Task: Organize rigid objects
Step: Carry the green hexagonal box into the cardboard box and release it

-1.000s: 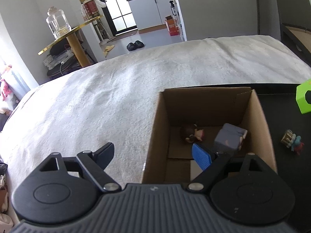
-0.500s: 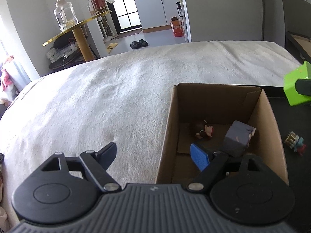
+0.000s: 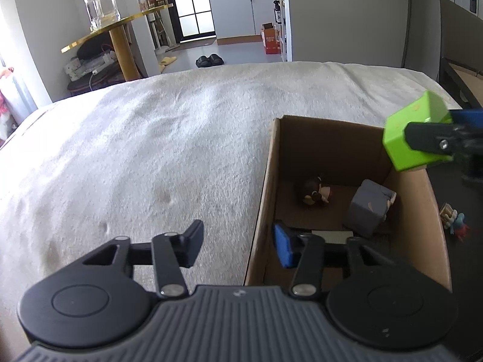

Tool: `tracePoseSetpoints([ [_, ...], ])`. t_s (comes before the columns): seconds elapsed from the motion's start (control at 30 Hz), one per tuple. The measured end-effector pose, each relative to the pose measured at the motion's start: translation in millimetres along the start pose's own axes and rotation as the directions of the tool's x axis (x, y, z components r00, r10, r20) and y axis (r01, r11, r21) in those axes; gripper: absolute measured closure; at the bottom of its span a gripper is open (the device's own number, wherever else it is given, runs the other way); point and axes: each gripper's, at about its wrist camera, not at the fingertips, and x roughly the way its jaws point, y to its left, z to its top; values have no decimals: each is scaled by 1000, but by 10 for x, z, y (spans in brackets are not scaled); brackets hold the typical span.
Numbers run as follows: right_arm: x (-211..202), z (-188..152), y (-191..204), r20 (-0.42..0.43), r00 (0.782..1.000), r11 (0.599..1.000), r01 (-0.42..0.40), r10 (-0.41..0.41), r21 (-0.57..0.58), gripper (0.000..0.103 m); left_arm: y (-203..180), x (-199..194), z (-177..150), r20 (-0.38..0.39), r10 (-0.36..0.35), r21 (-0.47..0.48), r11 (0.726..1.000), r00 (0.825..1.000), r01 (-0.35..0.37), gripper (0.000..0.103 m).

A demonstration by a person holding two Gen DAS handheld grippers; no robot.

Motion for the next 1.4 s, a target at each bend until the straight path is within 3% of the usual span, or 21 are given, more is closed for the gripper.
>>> tracePoseSetpoints([
  [0.3,121,-22,215,-37,998,999,-44,43,-16,48,31,17,-41,-7,-77,-21,997,997,77,85],
  [0.5,272,-23,275,-58,996,997,-71,73,41,48,33,23,-44,-6,-104,-42,994,995,103,92],
  [0.8,326,-47,215,-62,995,990,-72,80,120,45,19,31,-39,-7,-95,-31,995,995,95,92],
  [1.13,55,-199,-91,-60,998,990,1,7,144,43,-34,5,7,-15,-69,-9,998,998,68,91],
  [1.27,-64,-264,-258,-49,998,984,39,-31,173,29,-63,-3,52,-40,-72,4,997,997,72,85],
  [1.4,-158,-331,-390,-32,997,978,78,-73,193,11,-99,-58,78,-33,-54,29,998,998,55,64],
])
